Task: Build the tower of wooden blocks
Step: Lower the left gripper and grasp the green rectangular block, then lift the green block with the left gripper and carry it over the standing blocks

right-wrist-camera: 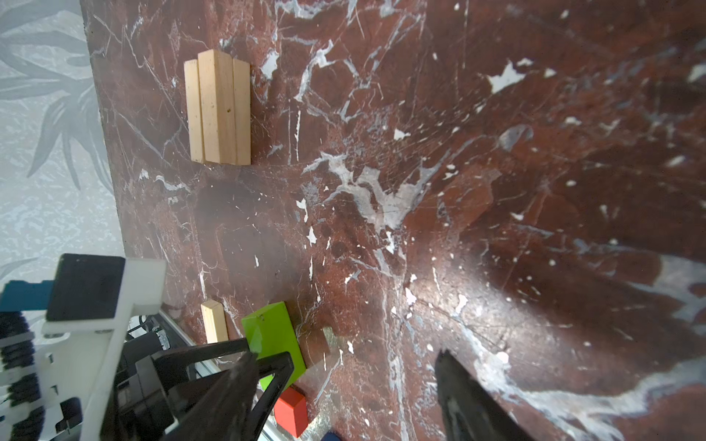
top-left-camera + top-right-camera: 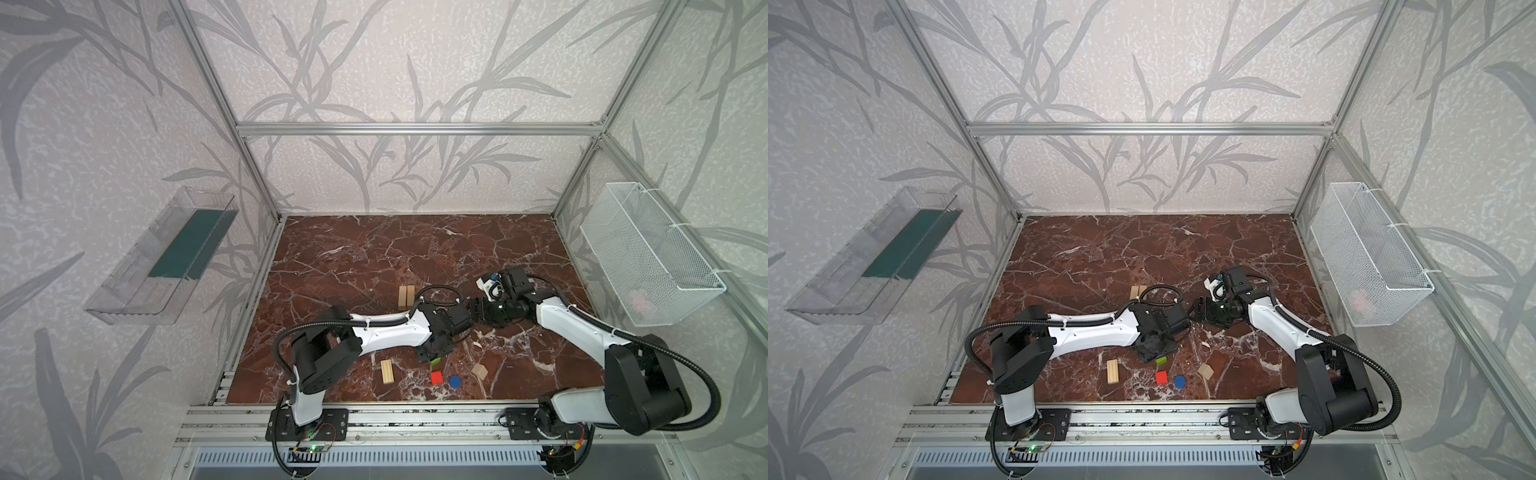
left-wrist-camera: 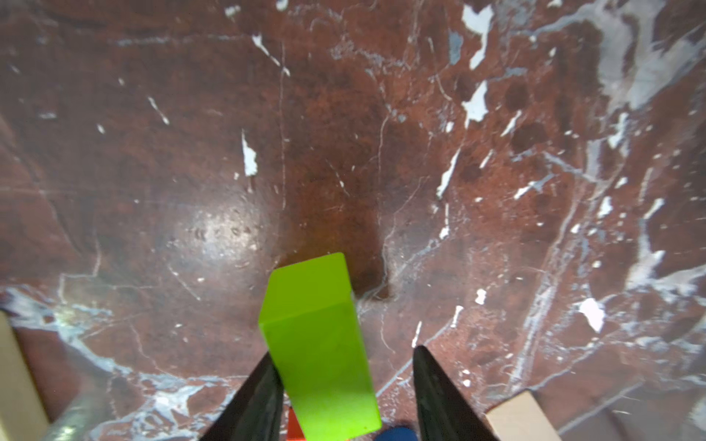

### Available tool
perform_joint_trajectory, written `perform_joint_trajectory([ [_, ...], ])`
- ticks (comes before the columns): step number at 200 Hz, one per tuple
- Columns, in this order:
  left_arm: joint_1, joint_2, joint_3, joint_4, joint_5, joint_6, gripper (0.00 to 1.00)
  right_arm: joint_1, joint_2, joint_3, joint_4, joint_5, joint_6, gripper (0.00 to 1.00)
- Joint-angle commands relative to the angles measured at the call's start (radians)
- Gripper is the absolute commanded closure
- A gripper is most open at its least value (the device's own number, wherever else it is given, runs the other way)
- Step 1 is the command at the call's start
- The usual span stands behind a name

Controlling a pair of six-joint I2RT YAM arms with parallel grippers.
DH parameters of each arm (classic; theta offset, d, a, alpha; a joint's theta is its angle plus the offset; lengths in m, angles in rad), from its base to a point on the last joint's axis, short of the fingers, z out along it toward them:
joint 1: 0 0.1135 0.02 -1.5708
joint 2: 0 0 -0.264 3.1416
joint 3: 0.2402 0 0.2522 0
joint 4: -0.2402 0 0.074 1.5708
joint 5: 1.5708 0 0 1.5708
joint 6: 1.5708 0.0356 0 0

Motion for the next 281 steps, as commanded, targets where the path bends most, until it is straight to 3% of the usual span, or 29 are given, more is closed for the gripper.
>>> perform_joint_trajectory([
  [1, 0.001, 0.026, 0.031, -0.091, -0.037, 0.010, 0.52, -0.013, 0.006, -0.017, 0.020, -0.026, 0.005, 0.27],
  [63, 0.011, 0.055, 0.031, -0.079, -0.019, 0.033, 0.54, -0.020, 0.027, -0.028, 0.053, -0.046, 0.022, 0.27],
  [170, 0.016, 0.065, 0.019, -0.040, -0.002, 0.079, 0.67, -0.020, 0.001, -0.018, 0.019, -0.033, 0.017, 0.26],
  [223, 0.017, -0.002, 0.043, -0.083, -0.067, 0.176, 0.78, -0.020, -0.047, 0.001, -0.015, -0.014, 0.021, 0.26],
  [281, 0.059, -0.161, 0.088, -0.195, -0.111, 0.396, 0.83, -0.014, -0.088, 0.023, -0.055, -0.018, 0.025, 0.26],
])
